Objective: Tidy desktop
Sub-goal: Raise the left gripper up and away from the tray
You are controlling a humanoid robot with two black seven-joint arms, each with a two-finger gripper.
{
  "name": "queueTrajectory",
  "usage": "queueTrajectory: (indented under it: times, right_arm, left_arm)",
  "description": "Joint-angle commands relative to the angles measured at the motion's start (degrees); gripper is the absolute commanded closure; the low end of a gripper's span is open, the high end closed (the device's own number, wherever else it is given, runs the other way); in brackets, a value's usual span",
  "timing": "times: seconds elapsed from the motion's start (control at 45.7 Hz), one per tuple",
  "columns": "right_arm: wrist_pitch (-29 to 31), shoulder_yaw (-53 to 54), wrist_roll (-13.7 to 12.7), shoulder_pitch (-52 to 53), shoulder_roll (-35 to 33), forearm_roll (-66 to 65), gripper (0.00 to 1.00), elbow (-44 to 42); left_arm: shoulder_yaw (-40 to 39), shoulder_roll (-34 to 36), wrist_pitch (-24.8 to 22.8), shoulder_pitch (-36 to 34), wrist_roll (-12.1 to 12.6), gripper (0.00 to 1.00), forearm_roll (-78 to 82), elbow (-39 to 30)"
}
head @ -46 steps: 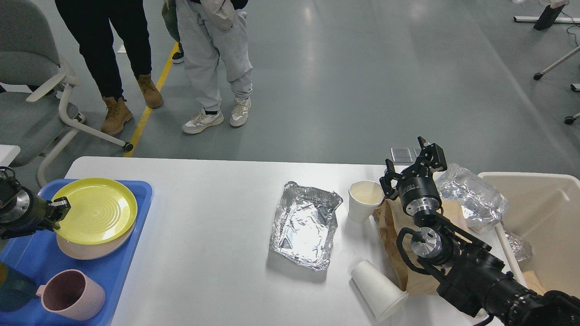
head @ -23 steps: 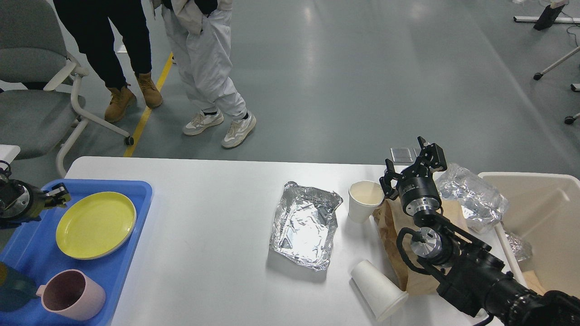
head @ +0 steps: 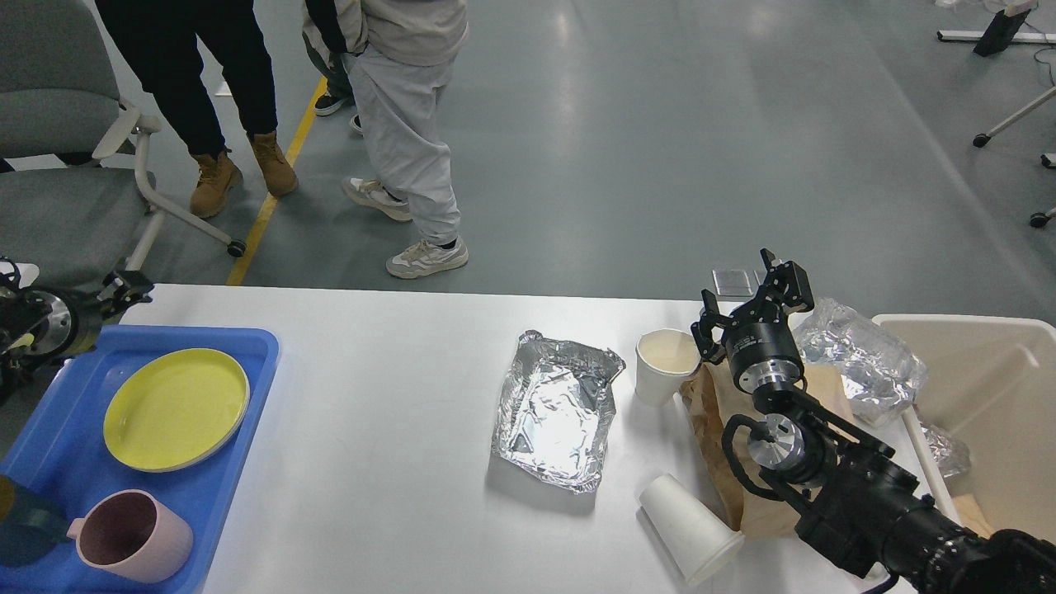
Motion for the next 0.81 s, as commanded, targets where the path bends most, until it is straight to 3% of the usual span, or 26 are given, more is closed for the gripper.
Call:
queueTrajectory:
  times: [0.0,0.241,0.437,0.634,0.787]
  right_arm:
    - [0.00,0.00,0.00,0.00,0.00,-0.02,0.00,-0.03]
    - [0.00,0.00,0.00,0.00,0.00,0.06,0.00,0.05]
    - [0.00,0.00,0.00,0.00,0.00,-0.02,0.00,0.05]
    - [0.00,0.00,0.00,0.00,0.00,-0.02,0.00,-0.03]
    - [0.00,0.00,0.00,0.00,0.00,0.06,0.00,-0.03]
  left_arm:
    - [-15.31,0.18,0.02,1.85,-0.20,0.04,-0.29,0.11]
    - [-53.89,-1.93,0.64,11.96,-0.21,0.04,-0.29,2.39]
    - [-78.24,-4.83,0.55,17.15,-0.03,0.04,-0.29,2.39]
    - [-95.31,-8.26,0.29,18.29,0.06,0.04,-0.46,2.39]
    - [-100.68,-8.79,-0.06,18.21,0.06,0.04,-2.65,2.22]
